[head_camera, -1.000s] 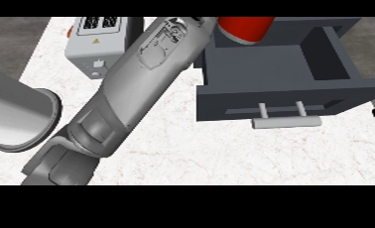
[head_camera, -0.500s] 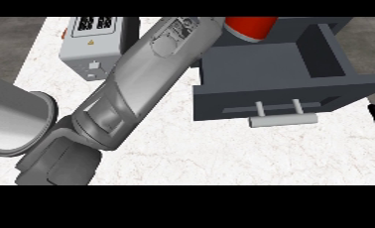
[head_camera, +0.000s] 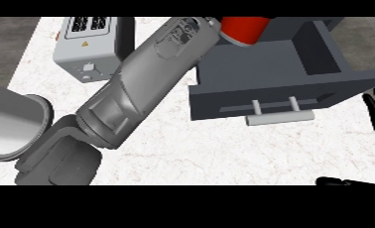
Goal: Pick up the can, place it into the drawer and close the drawer
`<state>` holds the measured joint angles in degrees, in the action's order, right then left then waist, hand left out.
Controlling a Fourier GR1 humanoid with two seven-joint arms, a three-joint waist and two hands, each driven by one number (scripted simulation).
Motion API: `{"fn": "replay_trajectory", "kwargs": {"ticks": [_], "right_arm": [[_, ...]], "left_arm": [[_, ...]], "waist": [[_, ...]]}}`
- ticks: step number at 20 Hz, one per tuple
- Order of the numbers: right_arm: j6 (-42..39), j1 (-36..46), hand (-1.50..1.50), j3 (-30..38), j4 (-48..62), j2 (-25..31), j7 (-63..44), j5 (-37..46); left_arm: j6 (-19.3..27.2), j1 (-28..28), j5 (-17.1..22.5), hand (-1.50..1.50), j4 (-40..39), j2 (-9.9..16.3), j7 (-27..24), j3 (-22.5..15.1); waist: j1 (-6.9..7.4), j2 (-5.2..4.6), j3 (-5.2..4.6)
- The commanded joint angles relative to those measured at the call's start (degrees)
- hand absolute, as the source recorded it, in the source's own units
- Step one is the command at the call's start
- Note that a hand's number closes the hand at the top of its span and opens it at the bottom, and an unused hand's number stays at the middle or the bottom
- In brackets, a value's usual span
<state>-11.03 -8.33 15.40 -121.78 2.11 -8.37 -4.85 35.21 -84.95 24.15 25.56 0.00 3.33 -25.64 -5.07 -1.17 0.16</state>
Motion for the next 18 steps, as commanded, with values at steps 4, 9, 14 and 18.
{"fn": "replay_trajectory", "kwargs": {"ticks": [4,9,14,18], "right_arm": [[-0.3,2.1,-1.5,1.4,-0.8,1.9,-1.8,-1.7],[-0.3,1.4,-1.5,-2.0,-0.2,-0.3,0.4,1.0],[-0.1,2.3,-1.5,-2.5,-0.6,0.0,0.1,1.7],[0.3,2.3,-1.5,-3.0,-0.3,-0.4,0.2,2.4]], "left_arm": [[1.7,1.5,2.3,1.5,-2.6,0.0,-3.3,-4.3],[2.4,3.0,2.8,1.5,-4.2,0.0,-6.0,-7.0],[4.5,2.2,3.4,-1.5,-5.8,0.0,-6.2,-8.3],[6.6,5.4,5.3,-1.5,-4.5,0.0,-7.9,-9.2]], "waist": [[-0.85,-0.18,-0.01],[-2.55,-0.85,0.04],[-2.78,-0.93,0.03],[-2.59,-0.87,0.0]]}}
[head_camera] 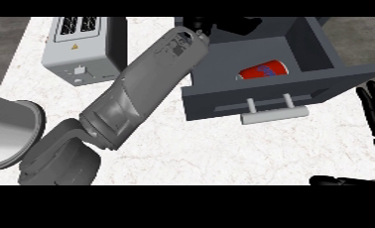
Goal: Pick up the can, place it into the drawer and close the drawer
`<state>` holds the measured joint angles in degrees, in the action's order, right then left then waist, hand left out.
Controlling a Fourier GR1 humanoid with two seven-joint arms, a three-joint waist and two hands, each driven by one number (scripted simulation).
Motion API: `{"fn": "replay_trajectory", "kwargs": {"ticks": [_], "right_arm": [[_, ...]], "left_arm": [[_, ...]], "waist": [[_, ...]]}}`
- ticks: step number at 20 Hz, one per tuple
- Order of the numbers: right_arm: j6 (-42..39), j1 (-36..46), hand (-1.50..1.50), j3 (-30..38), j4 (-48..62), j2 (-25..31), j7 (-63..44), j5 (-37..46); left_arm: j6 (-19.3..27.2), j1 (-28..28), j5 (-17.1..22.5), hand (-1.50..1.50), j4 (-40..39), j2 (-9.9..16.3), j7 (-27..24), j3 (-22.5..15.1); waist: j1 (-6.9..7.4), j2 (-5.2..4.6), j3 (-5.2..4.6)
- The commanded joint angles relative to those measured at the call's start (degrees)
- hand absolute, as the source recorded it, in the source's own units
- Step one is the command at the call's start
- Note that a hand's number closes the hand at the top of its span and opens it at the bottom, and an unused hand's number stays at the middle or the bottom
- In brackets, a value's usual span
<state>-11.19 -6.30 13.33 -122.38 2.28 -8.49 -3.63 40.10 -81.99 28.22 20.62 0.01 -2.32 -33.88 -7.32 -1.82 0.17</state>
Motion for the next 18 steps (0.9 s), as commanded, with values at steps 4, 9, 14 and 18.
{"fn": "replay_trajectory", "kwargs": {"ticks": [4,9,14,18], "right_arm": [[-0.9,0.3,-1.5,0.3,0.7,0.7,1.0,-0.7],[-0.7,0.0,-1.5,1.4,-1.6,1.8,0.2,-0.4],[-0.4,3.5,-1.5,0.1,-3.3,5.4,2.3,7.7],[-0.9,1.7,-1.5,-2.3,-4.2,5.9,6.7,13.3]], "left_arm": [[3.9,-0.5,2.2,-1.5,-0.5,0.0,-0.1,-1.4],[4.4,0.9,4.1,-1.5,-0.7,0.0,-2.4,-1.0],[6.8,3.0,6.9,-1.5,2.3,0.0,-2.6,-1.8],[6.0,1.4,8.6,-1.5,1.5,0.0,-3.2,-0.9]], "waist": [[-0.78,-0.17,0.03],[-0.49,-0.01,-0.03],[-0.55,-0.14,-0.07],[-0.14,-0.09,-0.04]]}}
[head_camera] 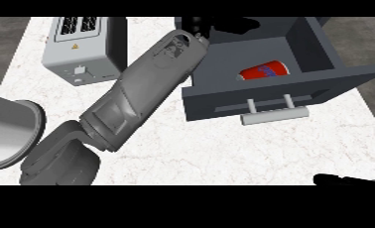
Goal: Pick up the can, place it into the drawer and close the drawer
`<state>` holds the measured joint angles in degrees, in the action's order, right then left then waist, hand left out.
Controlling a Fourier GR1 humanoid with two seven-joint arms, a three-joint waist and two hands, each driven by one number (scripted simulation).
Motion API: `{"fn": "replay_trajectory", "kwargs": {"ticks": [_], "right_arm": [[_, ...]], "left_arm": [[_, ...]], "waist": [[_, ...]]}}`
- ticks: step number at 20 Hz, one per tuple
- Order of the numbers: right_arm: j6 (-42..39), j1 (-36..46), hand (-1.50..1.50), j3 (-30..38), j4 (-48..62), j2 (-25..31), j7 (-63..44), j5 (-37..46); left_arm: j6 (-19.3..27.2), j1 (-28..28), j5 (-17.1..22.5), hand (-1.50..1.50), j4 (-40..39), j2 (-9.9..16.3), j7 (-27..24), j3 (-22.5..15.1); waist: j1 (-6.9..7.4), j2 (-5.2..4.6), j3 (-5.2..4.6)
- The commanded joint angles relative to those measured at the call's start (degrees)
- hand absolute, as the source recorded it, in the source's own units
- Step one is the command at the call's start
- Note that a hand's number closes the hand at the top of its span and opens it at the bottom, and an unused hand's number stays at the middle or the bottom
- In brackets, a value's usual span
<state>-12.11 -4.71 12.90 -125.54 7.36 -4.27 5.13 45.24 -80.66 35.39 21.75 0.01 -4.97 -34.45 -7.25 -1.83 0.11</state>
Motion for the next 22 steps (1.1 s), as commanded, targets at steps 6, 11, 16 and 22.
{"fn": "replay_trajectory", "kwargs": {"ticks": [6,11,16,22], "right_arm": [[0.9,0.8,-1.5,-6.6,-2.5,2.5,3.0,15.0],[2.3,4.2,-1.5,-9.4,0.3,5.8,3.4,26.0],[5.3,4.8,-1.5,-14.0,5.5,7.1,3.2,38.9],[10.3,7.0,-1.5,-18.2,18.1,8.0,6.7,49.3]], "left_arm": [[0.3,-1.7,4.8,-1.5,2.4,0.0,-1.6,1.4],[2.8,-2.4,4.5,-1.5,2.2,0.0,-3.1,0.2],[2.1,-2.6,3.8,-1.5,3.0,0.0,-0.6,0.0],[1.9,-2.6,3.5,-1.5,4.2,0.0,-0.1,1.9]], "waist": [[1.99,0.5,-0.06],[3.86,0.85,-0.07],[6.36,1.52,-0.1],[7.23,1.61,-0.07]]}}
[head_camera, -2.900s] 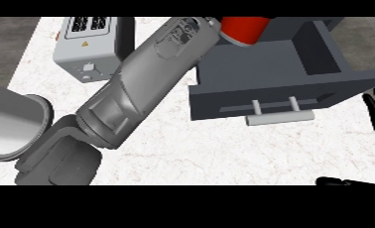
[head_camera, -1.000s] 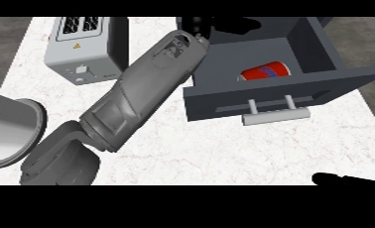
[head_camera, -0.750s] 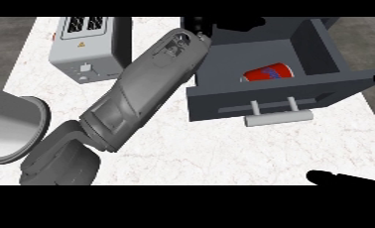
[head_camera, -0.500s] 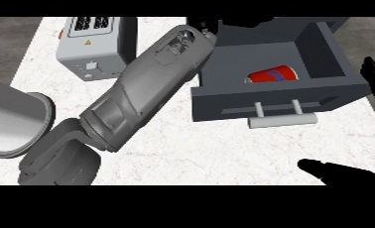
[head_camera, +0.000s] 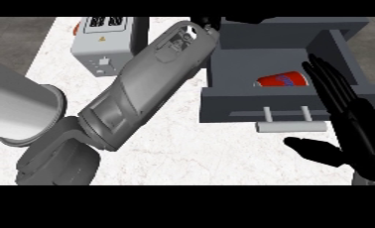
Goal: Pick up the can, place it into the drawer and close the drawer
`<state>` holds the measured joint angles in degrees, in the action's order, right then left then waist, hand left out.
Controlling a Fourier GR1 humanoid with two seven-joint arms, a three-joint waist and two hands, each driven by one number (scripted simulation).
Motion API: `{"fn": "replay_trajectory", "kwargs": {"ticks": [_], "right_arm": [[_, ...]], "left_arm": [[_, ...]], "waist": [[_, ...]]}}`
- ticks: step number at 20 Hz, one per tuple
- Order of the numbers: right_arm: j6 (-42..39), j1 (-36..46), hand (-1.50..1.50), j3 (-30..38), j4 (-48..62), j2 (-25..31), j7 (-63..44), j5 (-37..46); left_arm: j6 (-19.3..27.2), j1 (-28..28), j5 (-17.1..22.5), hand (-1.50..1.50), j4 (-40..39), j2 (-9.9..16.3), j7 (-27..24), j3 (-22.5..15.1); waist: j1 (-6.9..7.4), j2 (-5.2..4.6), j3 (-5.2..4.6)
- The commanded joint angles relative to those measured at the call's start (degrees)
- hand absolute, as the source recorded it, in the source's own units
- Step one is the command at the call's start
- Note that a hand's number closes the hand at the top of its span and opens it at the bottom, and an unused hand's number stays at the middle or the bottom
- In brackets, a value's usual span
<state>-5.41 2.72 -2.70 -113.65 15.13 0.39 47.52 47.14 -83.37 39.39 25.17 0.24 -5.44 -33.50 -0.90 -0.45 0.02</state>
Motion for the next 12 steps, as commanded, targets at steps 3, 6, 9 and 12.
{"fn": "replay_trajectory", "kwargs": {"ticks": [3,6,9,12], "right_arm": [[7.8,2.7,-1.5,-4.6,13.3,-1.4,1.7,12.3],[9.9,7.5,-1.5,-2.2,17.8,-4.1,0.3,10.9],[16.8,7.3,-1.5,-1.3,26.3,-5.5,4.3,11.8],[19.7,10.2,-1.5,0.4,33.5,-5.2,5.8,12.8]], "left_arm": [[-0.6,1.3,-1.4,-1.5,3.4,2.7,2.9,0.5],[-3.3,2.0,-2.3,-1.5,5.4,7.2,5.9,0.9],[0.7,5.6,-4.6,-1.5,12.0,7.4,8.6,-1.3],[0.2,7.1,-5.8,-1.5,15.3,10.9,11.1,-1.5]], "waist": [[1.72,0.44,0.01],[1.71,0.46,0.0],[2.49,0.71,0.02],[2.57,0.65,0.02]]}}
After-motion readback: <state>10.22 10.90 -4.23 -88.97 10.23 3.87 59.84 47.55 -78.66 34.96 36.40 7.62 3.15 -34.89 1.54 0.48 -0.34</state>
